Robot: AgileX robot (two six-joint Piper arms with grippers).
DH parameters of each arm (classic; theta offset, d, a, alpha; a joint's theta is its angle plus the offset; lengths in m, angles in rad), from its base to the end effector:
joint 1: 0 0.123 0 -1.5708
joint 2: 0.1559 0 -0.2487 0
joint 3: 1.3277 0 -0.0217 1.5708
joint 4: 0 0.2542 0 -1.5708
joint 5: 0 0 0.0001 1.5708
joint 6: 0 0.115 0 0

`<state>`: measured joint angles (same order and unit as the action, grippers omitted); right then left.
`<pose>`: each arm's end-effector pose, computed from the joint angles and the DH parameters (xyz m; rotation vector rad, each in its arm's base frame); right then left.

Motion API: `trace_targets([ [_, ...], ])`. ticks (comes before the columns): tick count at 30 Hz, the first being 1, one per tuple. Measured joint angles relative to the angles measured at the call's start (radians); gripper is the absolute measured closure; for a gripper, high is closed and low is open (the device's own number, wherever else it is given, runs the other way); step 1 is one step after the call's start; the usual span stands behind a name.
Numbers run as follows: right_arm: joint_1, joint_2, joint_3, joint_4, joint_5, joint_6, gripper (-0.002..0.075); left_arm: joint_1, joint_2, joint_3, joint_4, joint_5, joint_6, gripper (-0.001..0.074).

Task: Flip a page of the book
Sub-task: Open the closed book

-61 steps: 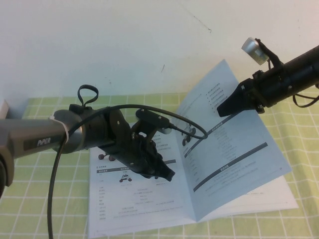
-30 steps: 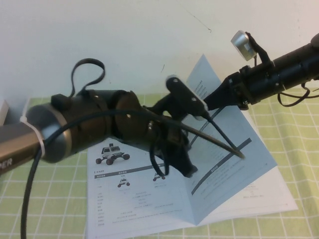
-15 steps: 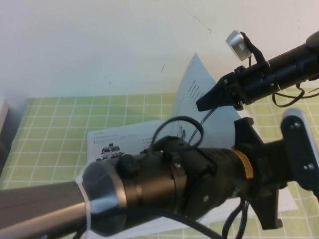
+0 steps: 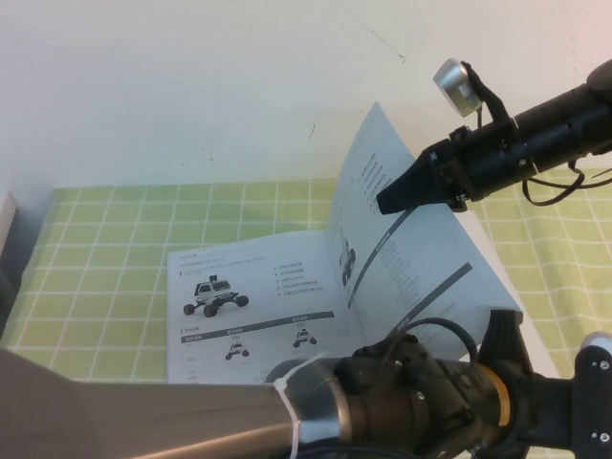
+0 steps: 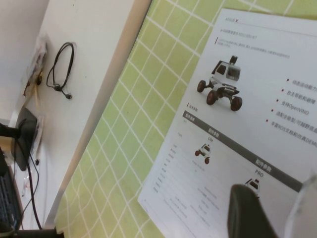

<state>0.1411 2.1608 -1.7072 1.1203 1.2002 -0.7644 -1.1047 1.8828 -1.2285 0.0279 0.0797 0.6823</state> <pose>0.4180 0.1569 0.1764 -0.5691 2.4242 1.3510 0.1934 -0.3840 0.1573 1.7532 1.3718 -0.2149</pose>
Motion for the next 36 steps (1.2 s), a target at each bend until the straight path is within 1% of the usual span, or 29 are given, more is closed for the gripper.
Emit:
trace_targets([
  [3, 0.000, 0.000, 0.000, -0.012, 0.000, -0.002, 0.0484, 0.011, 0.029, 0.000, 0.019, -0.010, -0.005, 0.0738],
  [9, 0.000, 0.000, 0.000, -0.029, 0.000, -0.004, 0.0484, 0.071, 0.063, 0.000, 0.021, -0.019, -0.026, 0.0738],
  [14, 0.000, 0.000, 0.000, -0.029, 0.000, -0.004, 0.0484, 0.108, 0.094, 0.000, 0.021, -0.047, -0.113, 0.0738],
  [25, 0.000, 0.000, 0.000, -0.035, 0.000, -0.005, 0.0484, 0.115, 0.109, 0.000, 0.021, -0.040, -0.213, 0.0738],
  [28, 0.000, 0.000, 0.000, -0.062, 0.000, -0.005, 0.0484, 0.128, 0.109, 0.000, 0.021, -0.033, -0.243, 0.0738],
  [36, 0.000, 0.000, 0.000, -0.159, 0.000, -0.005, 0.0484, 0.200, 0.109, 0.000, 0.021, -0.008, -0.286, 0.0738],
])
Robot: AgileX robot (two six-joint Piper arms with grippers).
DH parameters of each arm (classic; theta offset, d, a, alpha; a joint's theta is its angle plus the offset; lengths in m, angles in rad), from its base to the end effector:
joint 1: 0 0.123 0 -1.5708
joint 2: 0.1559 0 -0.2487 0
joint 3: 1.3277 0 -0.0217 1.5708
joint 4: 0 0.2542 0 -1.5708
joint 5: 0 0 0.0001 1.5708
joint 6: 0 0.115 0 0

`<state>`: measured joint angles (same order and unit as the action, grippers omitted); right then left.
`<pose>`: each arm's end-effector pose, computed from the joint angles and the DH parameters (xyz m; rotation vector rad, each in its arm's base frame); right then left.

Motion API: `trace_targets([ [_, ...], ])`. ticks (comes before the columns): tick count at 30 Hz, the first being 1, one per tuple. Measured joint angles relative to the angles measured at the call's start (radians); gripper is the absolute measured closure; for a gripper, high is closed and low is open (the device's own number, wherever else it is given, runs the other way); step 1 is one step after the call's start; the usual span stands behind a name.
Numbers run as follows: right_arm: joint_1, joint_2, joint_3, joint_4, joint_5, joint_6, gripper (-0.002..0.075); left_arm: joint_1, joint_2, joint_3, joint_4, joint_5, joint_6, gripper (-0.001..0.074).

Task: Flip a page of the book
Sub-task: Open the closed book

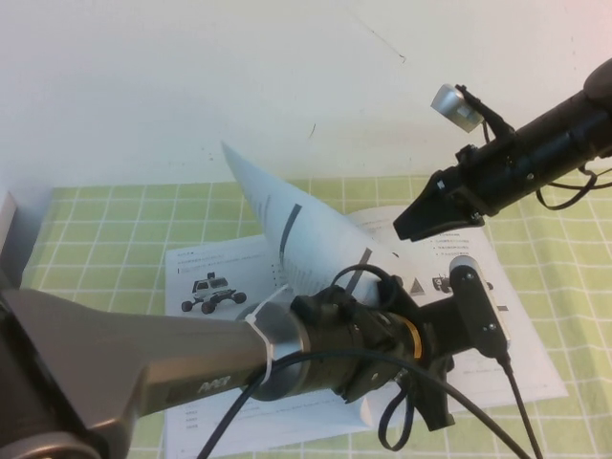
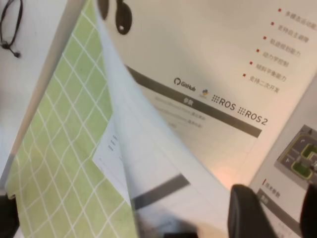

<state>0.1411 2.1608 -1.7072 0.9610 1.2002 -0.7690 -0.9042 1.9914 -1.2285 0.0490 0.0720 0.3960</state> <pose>0.4140 0.1476 0.1626 -0.6959 2.5199 1.1866 0.2673 -0.3391 0.1112 1.4534 1.8204 -0.2275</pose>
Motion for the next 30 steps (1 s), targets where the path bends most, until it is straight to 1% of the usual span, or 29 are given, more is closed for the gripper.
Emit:
trace_targets([
  [4, 0.000, 0.000, 0.000, -0.013, 0.000, 0.002, 0.0484, 0.008, 0.000, 0.000, 0.000, 0.001, -0.005, 0.0738],
  [7, 0.000, 0.000, 0.000, -0.056, 0.000, 0.002, 0.0484, 0.008, 0.000, 0.000, 0.000, 0.010, -0.014, 0.0738],
  [10, 0.000, 0.000, 0.000, -0.152, 0.000, 0.017, 0.0484, 0.008, 0.002, 0.000, 0.000, 0.029, -0.019, 0.0738],
  [15, 0.000, 0.000, 0.000, -0.342, 0.002, 0.103, 0.0484, 0.008, 0.027, 0.000, 0.000, 0.055, -0.024, 0.0737],
  [17, 0.000, 0.000, 0.000, -0.390, 0.002, 0.121, 0.0489, 0.008, 0.036, 0.000, 0.000, 0.055, -0.024, 0.0738],
  [20, 0.000, 0.004, 0.000, -0.415, -0.007, 0.131, 0.0531, 0.008, 0.038, -0.002, 0.000, 0.058, -0.024, 0.0738],
  [26, 0.000, 0.081, -0.004, -0.417, -0.025, 0.135, 0.0693, 0.008, 0.038, -0.003, 0.000, 0.060, -0.026, 0.0738],
  [30, 0.000, 0.113, -0.004, -0.417, -0.051, 0.135, 0.0721, 0.008, 0.038, -0.003, 0.000, 0.062, -0.026, 0.0738],
])
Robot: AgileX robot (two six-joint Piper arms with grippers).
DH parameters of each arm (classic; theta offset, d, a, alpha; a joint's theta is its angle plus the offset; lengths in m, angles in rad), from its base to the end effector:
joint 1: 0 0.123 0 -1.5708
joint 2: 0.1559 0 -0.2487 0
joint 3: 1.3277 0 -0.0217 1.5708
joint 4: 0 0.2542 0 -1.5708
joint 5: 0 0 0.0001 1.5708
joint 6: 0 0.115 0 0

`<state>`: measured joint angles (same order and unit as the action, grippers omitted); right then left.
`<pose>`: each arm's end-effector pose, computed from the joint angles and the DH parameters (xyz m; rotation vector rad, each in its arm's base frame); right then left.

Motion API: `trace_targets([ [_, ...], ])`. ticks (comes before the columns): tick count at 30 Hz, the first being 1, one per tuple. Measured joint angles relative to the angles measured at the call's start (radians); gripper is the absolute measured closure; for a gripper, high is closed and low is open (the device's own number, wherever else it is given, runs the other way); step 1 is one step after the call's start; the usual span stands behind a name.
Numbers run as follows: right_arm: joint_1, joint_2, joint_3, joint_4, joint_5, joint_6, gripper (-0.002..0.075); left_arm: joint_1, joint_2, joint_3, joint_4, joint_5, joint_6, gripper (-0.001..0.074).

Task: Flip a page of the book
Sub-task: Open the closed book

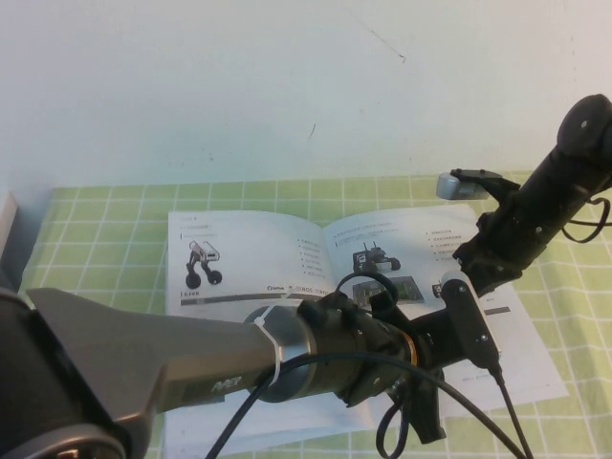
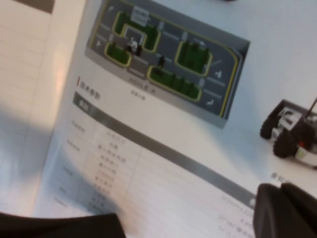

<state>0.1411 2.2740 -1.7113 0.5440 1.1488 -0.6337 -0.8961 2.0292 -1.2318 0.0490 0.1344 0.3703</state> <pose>0.4131 0.1135 0.0870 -0.7868 2.8772 0.7412 0.2670 -0.3326 0.0909 1.4803 1.9222 -0.2102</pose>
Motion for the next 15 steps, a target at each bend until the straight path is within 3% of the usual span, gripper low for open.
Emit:
trace_targets([
  [9, 0.002, 0.032, -0.002, -0.056, -0.025, 0.082, 0.0728, 0.000, 0.002, -0.002, 0.000, 0.018, -0.026, 0.0738],
  [15, 0.010, 0.032, -0.005, -0.085, -0.021, 0.128, 0.0728, 0.029, -0.020, -0.003, 0.039, 0.073, -0.249, 0.0738],
])
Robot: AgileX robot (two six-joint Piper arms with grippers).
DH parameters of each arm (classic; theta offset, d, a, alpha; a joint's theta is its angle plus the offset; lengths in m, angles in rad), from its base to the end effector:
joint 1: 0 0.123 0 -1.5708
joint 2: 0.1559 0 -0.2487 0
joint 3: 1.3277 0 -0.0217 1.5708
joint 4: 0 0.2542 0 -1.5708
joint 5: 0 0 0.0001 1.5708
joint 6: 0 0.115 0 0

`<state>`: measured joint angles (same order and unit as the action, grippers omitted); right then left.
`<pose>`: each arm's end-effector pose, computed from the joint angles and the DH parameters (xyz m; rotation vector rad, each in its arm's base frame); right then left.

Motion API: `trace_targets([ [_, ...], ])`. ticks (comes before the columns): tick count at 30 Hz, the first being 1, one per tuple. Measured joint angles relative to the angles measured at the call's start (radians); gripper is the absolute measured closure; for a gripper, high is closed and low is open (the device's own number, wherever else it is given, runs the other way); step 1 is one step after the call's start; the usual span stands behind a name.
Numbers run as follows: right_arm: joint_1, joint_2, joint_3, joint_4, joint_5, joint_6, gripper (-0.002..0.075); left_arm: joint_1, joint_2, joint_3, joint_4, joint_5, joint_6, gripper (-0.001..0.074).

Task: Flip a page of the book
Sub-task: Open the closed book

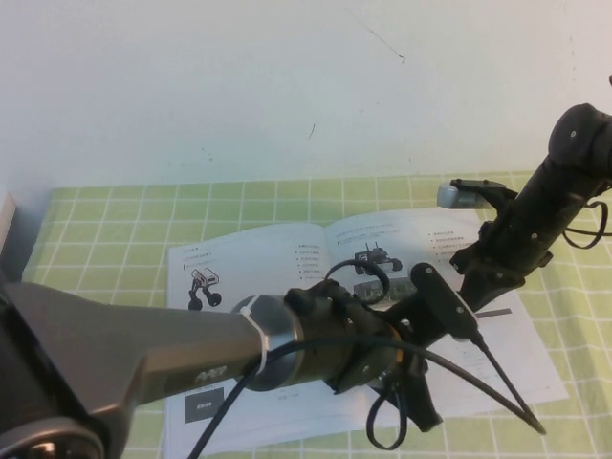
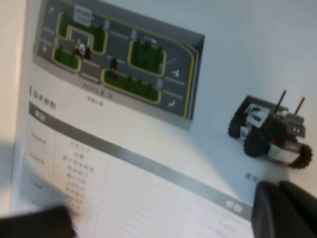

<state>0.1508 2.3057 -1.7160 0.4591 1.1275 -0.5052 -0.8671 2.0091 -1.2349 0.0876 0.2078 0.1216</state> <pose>0.4131 0.1094 0.0706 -0.6737 2.9858 0.6394 0.2743 -0.3200 0.0949 1.2639 2.1374 -0.2619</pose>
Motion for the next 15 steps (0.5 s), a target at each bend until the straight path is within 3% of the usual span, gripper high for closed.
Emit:
trace_targets([
  [5, 0.000, -0.002, -0.003, -0.028, 0.025, 0.015, 0.0728, 0.071, -0.067, 0.002, 0.083, 0.075, -0.140, 0.0738],
  [15, -0.002, -0.027, 0.002, -0.088, 0.068, 0.035, 0.0728, 0.233, -0.136, 0.010, 0.091, 0.144, -0.169, 0.0738],
])
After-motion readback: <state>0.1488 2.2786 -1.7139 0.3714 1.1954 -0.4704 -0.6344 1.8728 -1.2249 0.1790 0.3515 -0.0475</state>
